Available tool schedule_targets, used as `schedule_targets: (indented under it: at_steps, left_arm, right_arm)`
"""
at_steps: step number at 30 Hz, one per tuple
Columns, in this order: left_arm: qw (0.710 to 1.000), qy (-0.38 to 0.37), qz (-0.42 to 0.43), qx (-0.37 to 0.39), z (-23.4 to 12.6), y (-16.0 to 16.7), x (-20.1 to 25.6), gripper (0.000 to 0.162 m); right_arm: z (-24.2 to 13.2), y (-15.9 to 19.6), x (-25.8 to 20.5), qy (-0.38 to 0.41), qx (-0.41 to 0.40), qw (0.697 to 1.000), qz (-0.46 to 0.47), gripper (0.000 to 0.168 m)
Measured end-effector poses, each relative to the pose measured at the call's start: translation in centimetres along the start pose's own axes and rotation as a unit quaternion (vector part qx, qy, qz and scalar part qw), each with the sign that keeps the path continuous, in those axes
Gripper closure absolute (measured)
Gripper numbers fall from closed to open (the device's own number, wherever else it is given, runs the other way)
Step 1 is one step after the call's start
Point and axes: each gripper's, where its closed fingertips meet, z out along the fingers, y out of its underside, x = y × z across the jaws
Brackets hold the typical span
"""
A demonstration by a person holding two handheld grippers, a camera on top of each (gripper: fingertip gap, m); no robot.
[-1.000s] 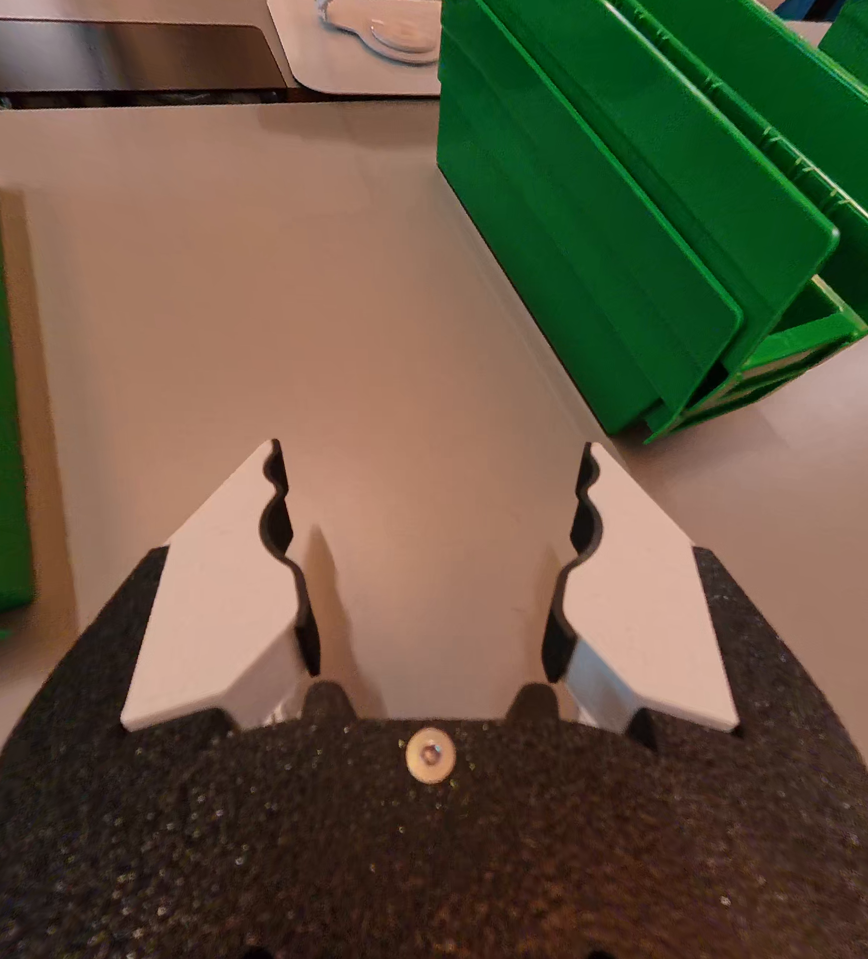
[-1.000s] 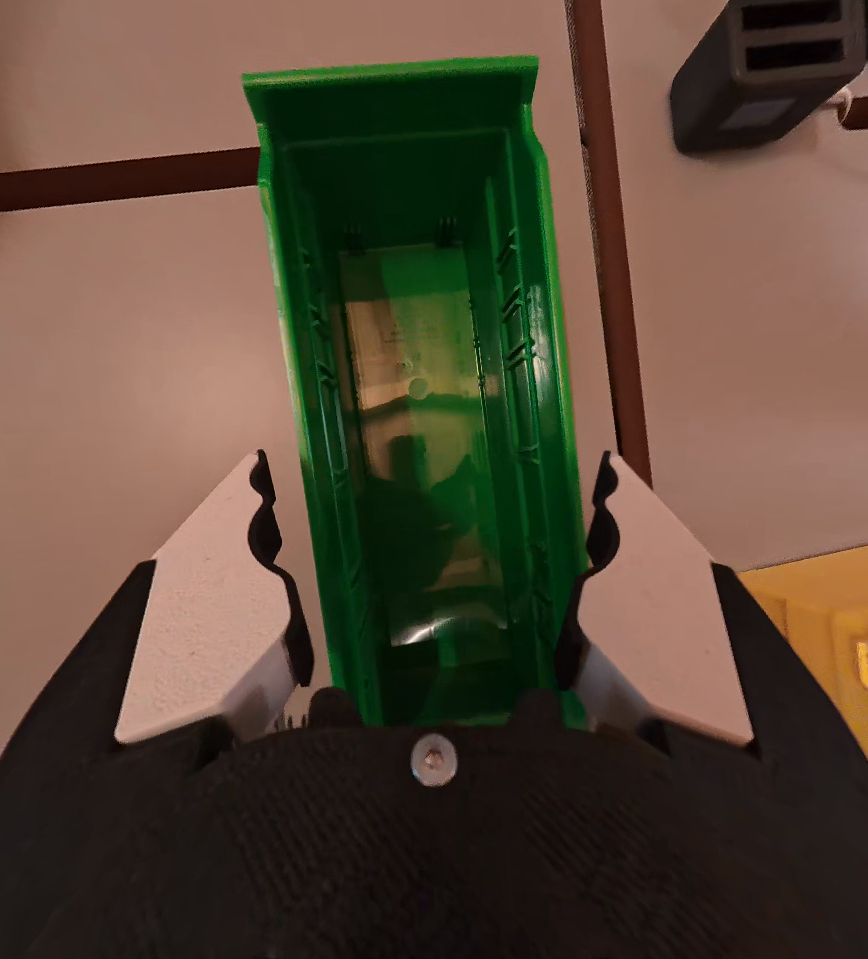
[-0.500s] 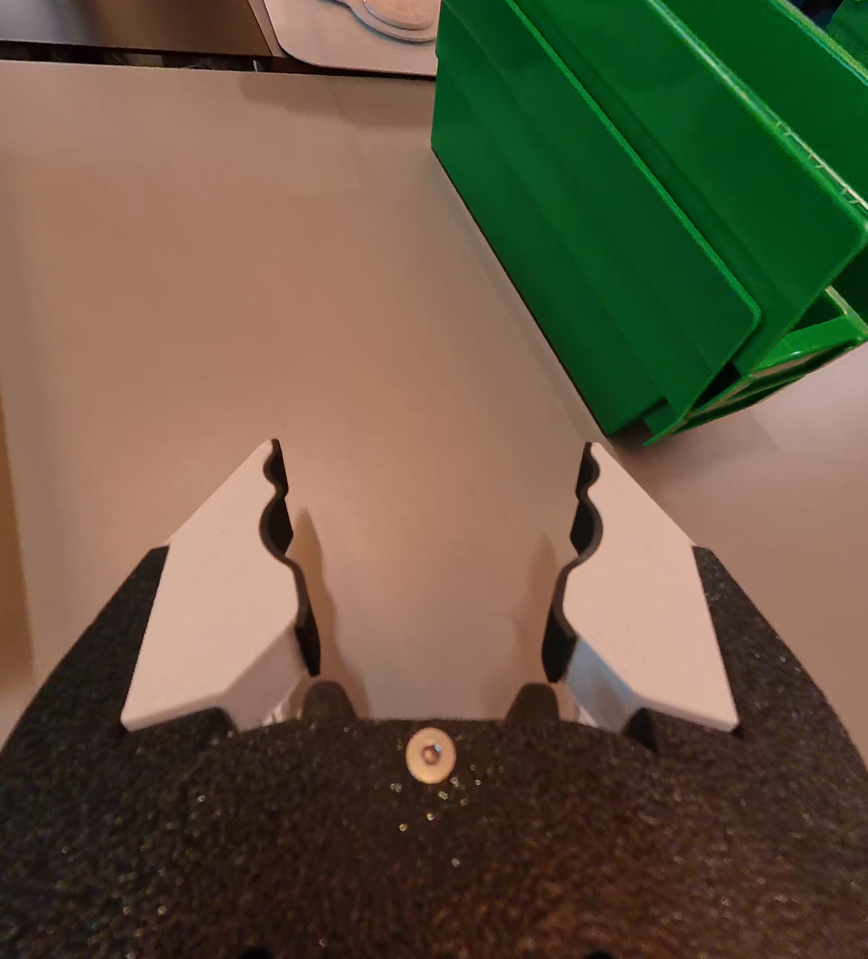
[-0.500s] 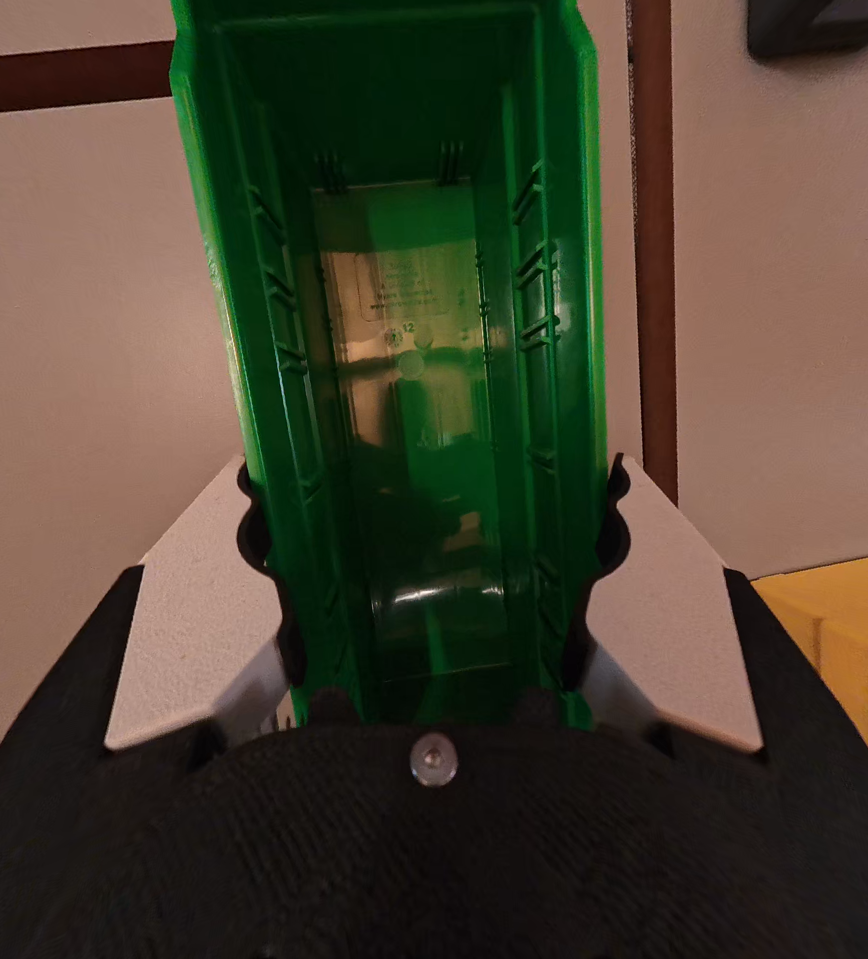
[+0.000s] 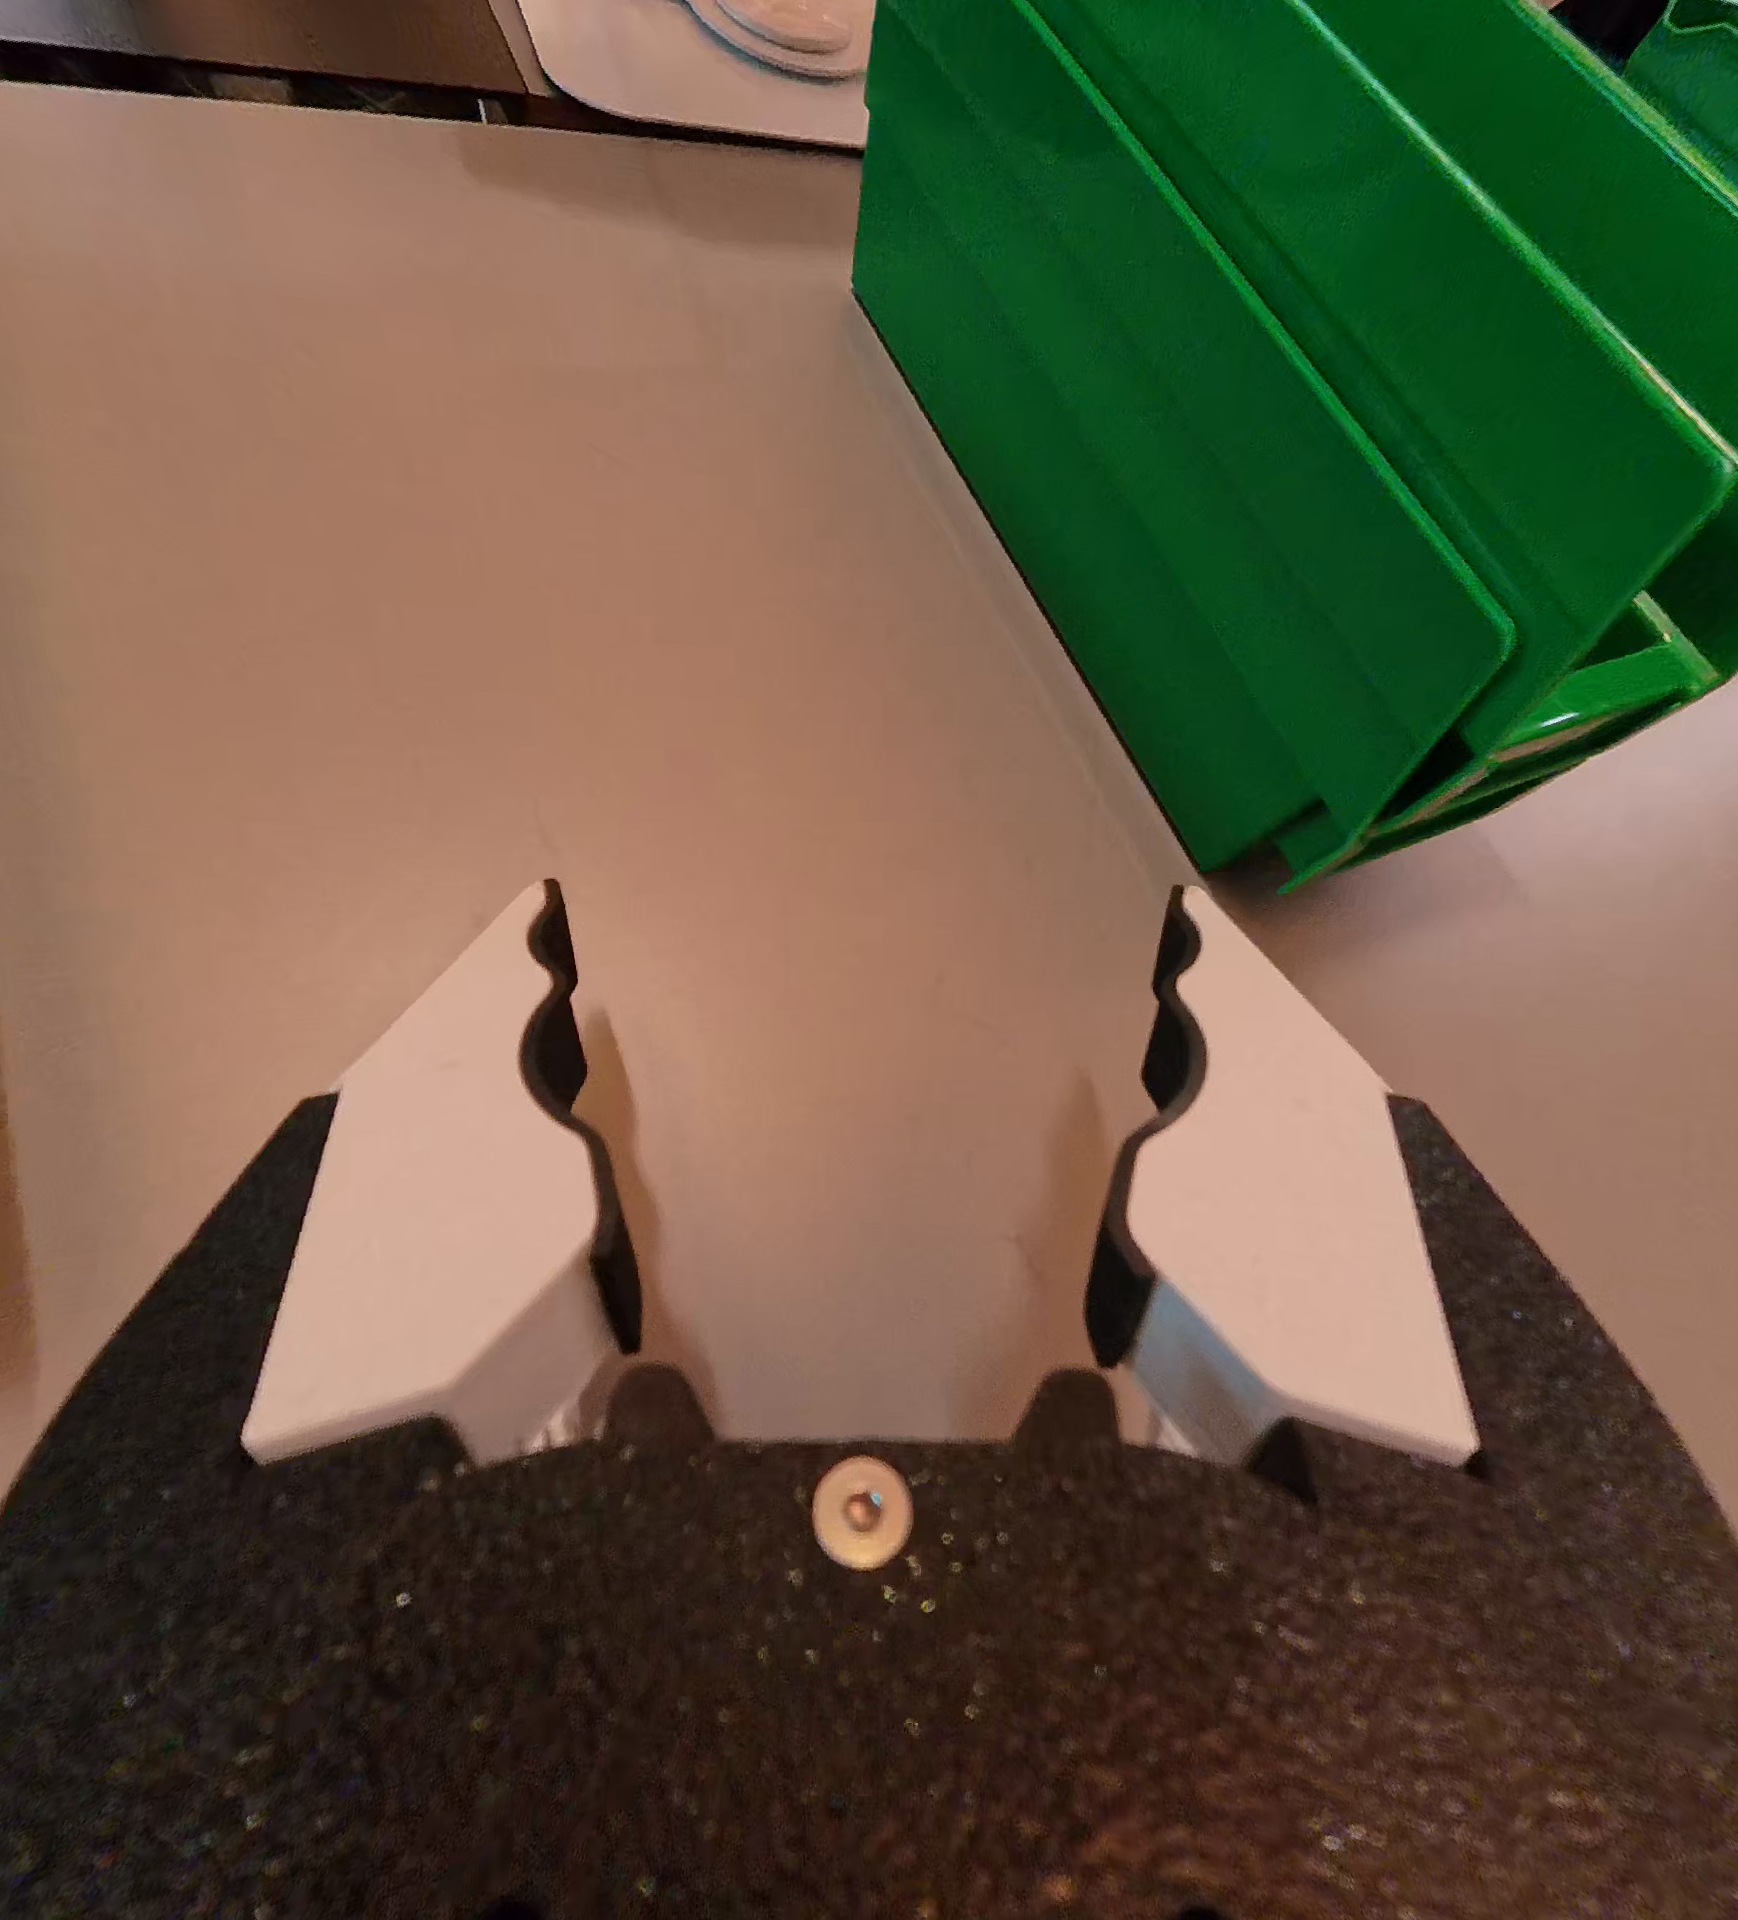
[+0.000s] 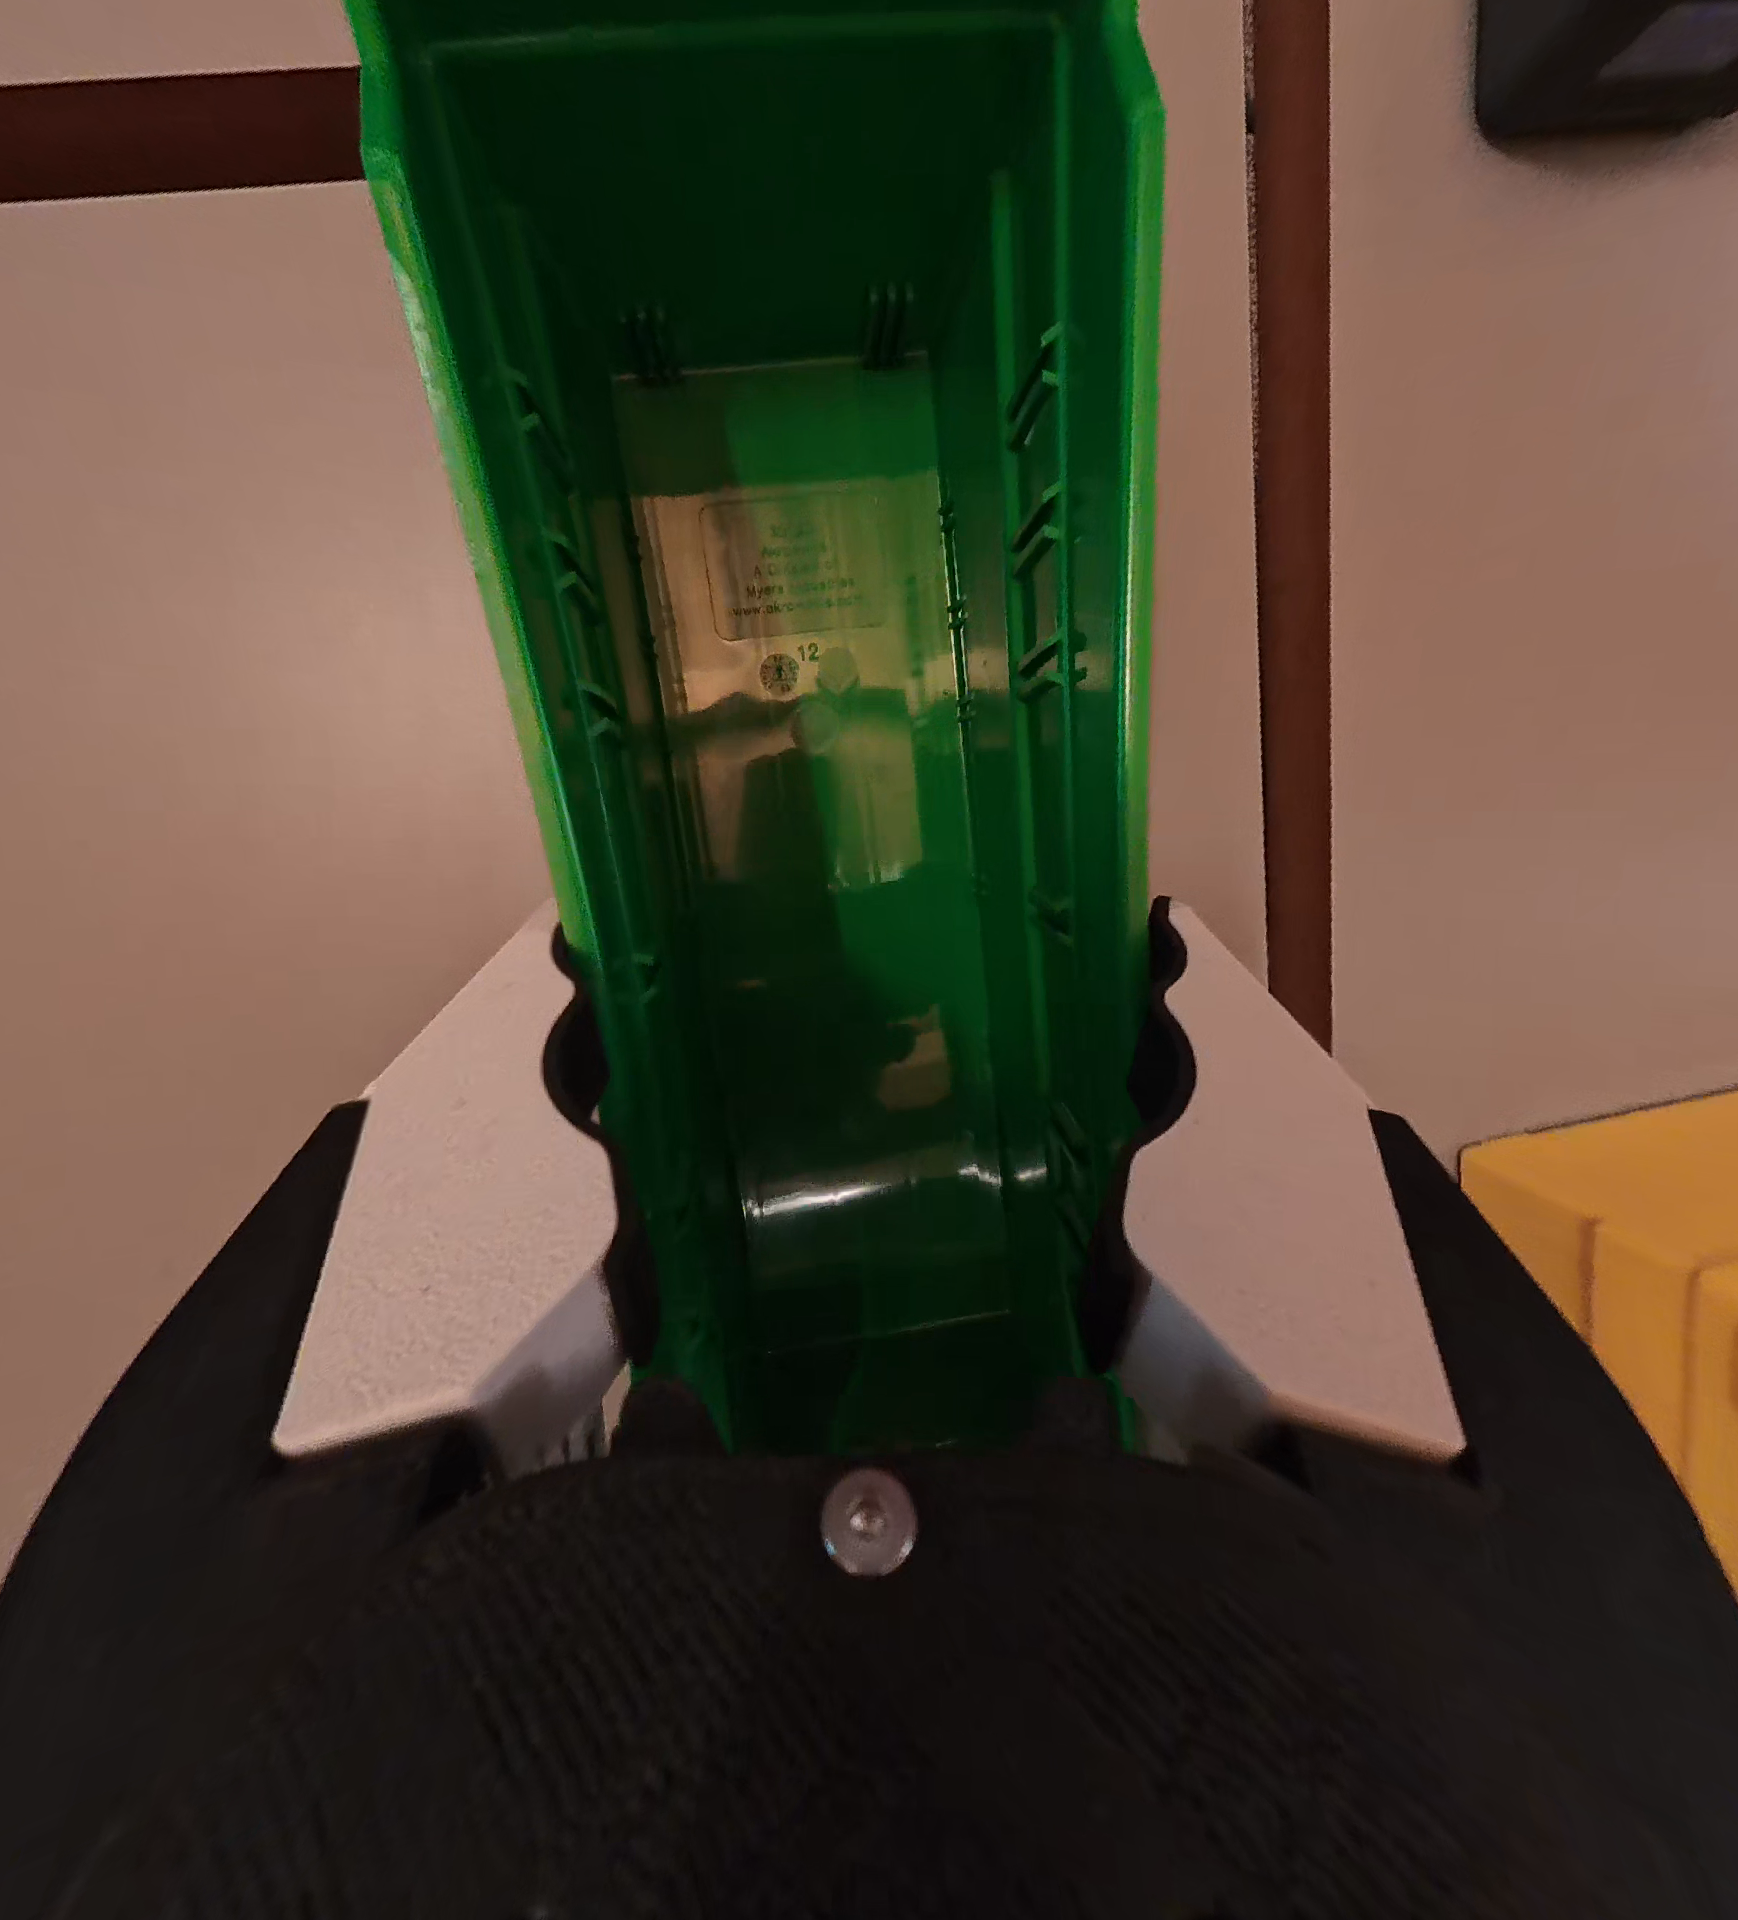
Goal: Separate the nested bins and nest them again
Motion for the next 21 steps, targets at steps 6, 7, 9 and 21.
schedule_targets:
  at_steps: [6, 7, 9, 21]
  left_arm:
    - [1.000, 0.000, -0.007, 0.002, -0.2, -0.1, -0.3, 0.053]
    - [1.000, 0.002, -0.008, -0.001, -0.2, 0.0, -0.3, 0.053]
    - [1.000, 0.005, -0.010, -0.001, -0.1, 0.1, -0.1, 0.053]
    - [0.998, 0.064, -0.010, 0.006, -0.4, -0.6, 3.2, 0.055]
  right_arm:
    - [-0.8, -0.2, -1.2, -0.014, 0.003, 1.000, 0.020, 0.070]
    - [-1.3, -0.4, -1.3, -0.012, 0.004, 1.000, 0.023, 0.070]
    - [-2.4, -0.8, -1.6, -0.007, 0.005, 1.000, 0.024, 0.072]
    - [-9.0, -1.5, -8.6, -0.074, 0.031, 0.995, 0.052, 0.072]
